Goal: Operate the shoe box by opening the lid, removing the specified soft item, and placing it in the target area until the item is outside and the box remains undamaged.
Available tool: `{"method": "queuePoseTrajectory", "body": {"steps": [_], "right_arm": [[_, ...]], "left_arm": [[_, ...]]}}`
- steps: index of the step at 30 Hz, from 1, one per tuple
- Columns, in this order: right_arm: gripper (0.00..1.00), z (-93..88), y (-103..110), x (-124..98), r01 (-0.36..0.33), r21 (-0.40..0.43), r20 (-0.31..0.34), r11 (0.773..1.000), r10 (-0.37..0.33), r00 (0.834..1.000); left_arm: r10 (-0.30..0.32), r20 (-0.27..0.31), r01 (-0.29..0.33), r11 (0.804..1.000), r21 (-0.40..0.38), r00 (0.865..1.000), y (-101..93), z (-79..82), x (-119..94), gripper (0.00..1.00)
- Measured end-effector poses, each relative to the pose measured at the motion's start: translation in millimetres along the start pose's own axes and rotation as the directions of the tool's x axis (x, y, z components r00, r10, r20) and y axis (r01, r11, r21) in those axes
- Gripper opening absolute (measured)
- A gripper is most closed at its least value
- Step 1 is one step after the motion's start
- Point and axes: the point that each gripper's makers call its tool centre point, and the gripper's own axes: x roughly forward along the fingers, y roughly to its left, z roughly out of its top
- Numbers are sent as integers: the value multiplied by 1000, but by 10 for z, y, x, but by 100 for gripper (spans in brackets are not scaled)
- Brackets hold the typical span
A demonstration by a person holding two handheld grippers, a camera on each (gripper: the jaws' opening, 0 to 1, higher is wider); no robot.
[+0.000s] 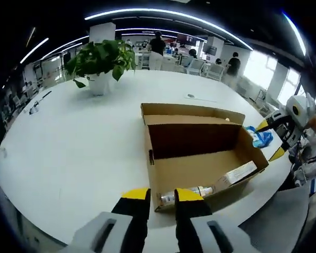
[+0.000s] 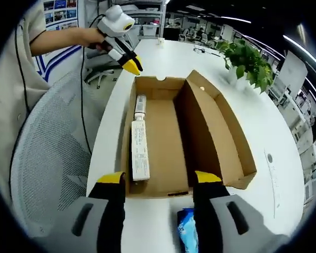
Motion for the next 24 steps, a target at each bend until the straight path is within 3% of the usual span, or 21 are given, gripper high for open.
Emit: {"method": "queuePoseTrajectory", "body": {"steps": [9,24], "right_arm": [[42,-71,62,285,-77,-39,-58,996,75,996],[35,-11,134,549,-162,7,-68,987,163,984]], "left_arm": [[16,-42,-18,999,-41,999,49,-170,72,5],[9,-45,-14,995,-97,999,46,-158,82,4]]}}
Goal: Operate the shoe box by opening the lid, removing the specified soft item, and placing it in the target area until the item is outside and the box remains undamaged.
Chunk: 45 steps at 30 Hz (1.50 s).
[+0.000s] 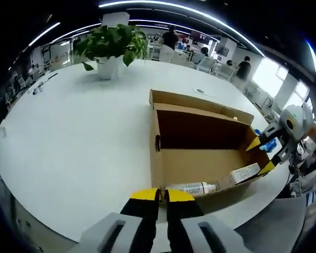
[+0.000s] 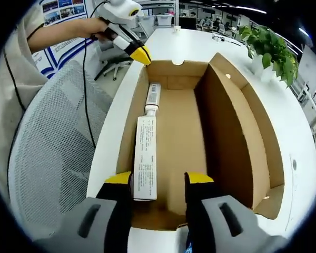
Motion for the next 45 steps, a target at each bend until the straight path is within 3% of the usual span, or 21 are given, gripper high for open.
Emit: {"method": "queuePoseTrajectory", "body": {"steps": [4,8,19,31,45], "right_arm": [[30,11,18,59,0,-2,-8,1000,0,1000],[17,8,71,99,-2,-3,-14,1000,2,1000],[15,133,89,-23,51,14,26,999,-51,998],[15,436,136,-442,74,54,137,996,-80,987],[15,546,166,-997,82,-48,137,996,-75,988]], "left_arm": [[2,-3,-2,1000,-5,1000,21,1,14,4],[10,-4,-10,1000,-6,1000,32,3,21,4],[17,-14,-17,1000,10,1000,2,0,10,4],[17,-16,-17,1000,9,1000,-15,-5,10,4],[21,-30,-20,1000,21,999,-11,-1,15,4]]}}
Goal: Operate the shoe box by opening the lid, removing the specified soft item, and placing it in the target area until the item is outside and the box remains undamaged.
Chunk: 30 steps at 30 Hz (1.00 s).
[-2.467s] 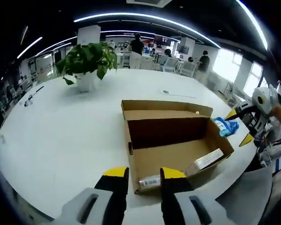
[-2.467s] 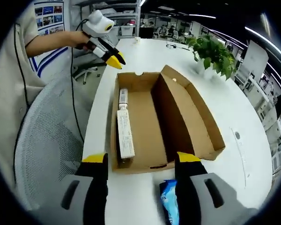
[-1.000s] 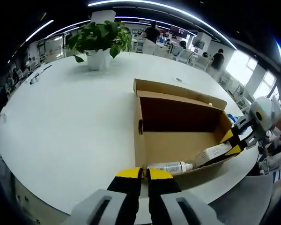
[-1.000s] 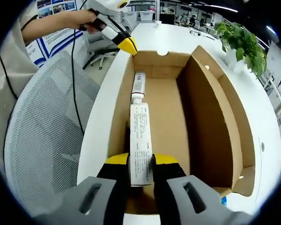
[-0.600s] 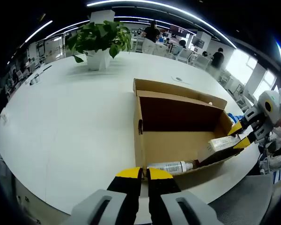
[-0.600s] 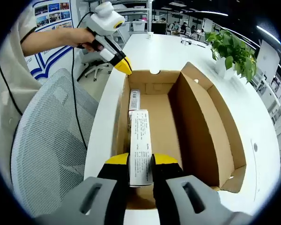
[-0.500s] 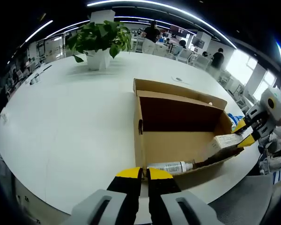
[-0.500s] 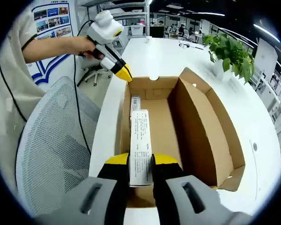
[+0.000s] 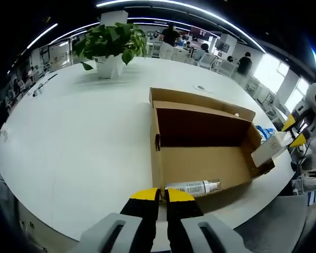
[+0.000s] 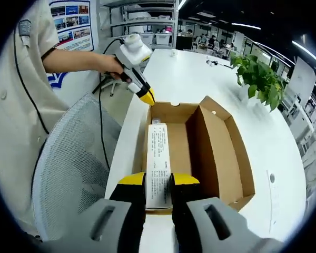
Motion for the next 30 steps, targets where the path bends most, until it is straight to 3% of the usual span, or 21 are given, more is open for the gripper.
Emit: {"method": "queuePoseTrajectory", "body": {"steps": [12,21,30], "right_arm": [[15,-6,-210,-484,50,-51,-19,997,-51,998],[15,-157,-420,-868,99,-60,-48,993,-102,994],[15,-423,-675,-1303,164,-54,-86,985,-168,982]], "left_arm": [[1,-16,0,1000,6,1000,5,-2,2,4],[3,-29,-3,1000,15,1000,4,-4,1,4],[4,-46,-3,1000,22,999,-7,-11,-3,4]]}}
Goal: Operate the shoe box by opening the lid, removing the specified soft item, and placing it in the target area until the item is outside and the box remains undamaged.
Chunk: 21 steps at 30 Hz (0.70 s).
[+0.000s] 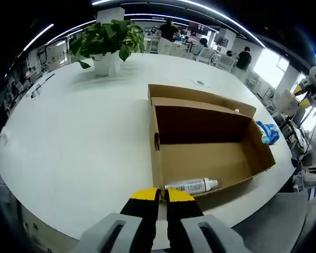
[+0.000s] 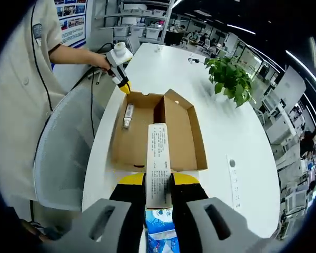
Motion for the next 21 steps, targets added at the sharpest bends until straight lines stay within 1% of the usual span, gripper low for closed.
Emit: {"method": "queuePoseTrajectory", "body": {"steps": [8,11,21], "right_arm": [[15,-263,-221,-232,44,17,-31,999,-44,999],[15,-350,-277,-276,53,24,-39,998,-52,998],[15,-745,-507,-439,102,53,-100,993,-97,990]], "left_arm": [[3,-14,-3,1000,11,1000,-3,-2,3,4],[4,-18,-4,1000,9,1000,-4,-3,4,4],[10,-25,-10,1000,8,1000,-16,-10,-1,4]]}}
